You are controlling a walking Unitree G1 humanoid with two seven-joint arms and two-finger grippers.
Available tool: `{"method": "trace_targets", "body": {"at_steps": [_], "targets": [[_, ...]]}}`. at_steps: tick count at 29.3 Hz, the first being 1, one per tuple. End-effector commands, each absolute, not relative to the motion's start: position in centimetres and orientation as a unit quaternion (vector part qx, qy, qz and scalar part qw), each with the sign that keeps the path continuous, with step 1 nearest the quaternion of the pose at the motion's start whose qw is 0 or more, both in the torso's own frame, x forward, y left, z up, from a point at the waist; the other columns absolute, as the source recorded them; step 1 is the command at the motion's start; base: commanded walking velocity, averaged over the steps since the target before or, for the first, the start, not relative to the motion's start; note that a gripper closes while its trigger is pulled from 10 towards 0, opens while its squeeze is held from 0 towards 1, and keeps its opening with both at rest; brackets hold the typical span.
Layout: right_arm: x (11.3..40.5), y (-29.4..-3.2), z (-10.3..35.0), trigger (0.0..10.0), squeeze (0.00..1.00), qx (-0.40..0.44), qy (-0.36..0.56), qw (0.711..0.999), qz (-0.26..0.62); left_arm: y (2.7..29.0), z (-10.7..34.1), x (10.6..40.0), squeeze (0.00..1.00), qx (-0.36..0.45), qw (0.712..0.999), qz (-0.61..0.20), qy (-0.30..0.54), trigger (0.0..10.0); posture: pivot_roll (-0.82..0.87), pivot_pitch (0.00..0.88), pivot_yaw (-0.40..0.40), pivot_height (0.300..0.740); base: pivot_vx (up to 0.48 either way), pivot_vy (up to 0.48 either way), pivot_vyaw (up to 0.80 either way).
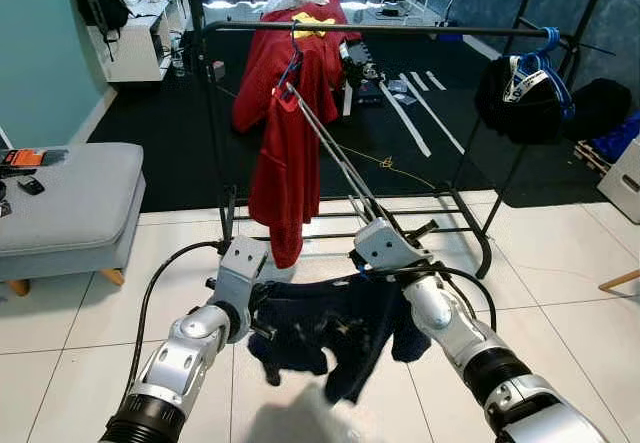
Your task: Hang hanger
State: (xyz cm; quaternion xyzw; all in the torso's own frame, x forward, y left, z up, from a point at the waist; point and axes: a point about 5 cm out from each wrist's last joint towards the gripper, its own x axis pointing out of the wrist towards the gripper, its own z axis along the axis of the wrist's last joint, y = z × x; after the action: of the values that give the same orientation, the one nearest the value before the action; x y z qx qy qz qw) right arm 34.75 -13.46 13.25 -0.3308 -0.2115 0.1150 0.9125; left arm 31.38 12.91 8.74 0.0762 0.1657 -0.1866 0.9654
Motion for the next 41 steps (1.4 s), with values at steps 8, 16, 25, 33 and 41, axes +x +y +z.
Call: {"method": "trace_targets", "body": {"at_steps": [8,16,25,33,41], "targets": [[34.5,-13.6,13.3,0.0,0.0,-0.328,-0.222,0.911,0.113,13.1,9.1,31.5,0.0,0.072,0.967,-0.185,0.159,0.0,0.0,0.07,-0.029,0.74,0.0,0.0,0.0],[34.3,-13.9,12.3,0.0,0.0,-0.339,-0.195,0.912,0.124,15.1,26.1,35.6,0.0,-0.126,0.972,-0.174,-0.096,0.1,0.01,0.062,-0.032,0.74,0.0,0.0,0.0],[34.3,-13.8,11.7,0.0,0.0,-0.342,-0.181,0.914,0.121,16.6,34.0,34.3,0.0,-0.115,0.944,-0.231,-0.206,0.7,0.01,0.054,-0.023,0.74,0.0,0.0,0.0],[34.3,-14.1,11.5,0.0,0.0,-0.34,-0.169,0.917,0.118,17.1,32.0,34.5,0.0,-0.058,0.965,-0.207,-0.152,0.9,0.01,0.061,-0.031,0.74,0.0,0.0,0.0],[34.6,-15.2,8.6,0.0,0.0,-0.192,-0.015,0.977,0.092,17.9,22.6,35.5,0.0,0.002,0.99,-0.143,-0.01,0.0,0.02,0.059,-0.032,0.74,0.0,0.0,0.0]]}}
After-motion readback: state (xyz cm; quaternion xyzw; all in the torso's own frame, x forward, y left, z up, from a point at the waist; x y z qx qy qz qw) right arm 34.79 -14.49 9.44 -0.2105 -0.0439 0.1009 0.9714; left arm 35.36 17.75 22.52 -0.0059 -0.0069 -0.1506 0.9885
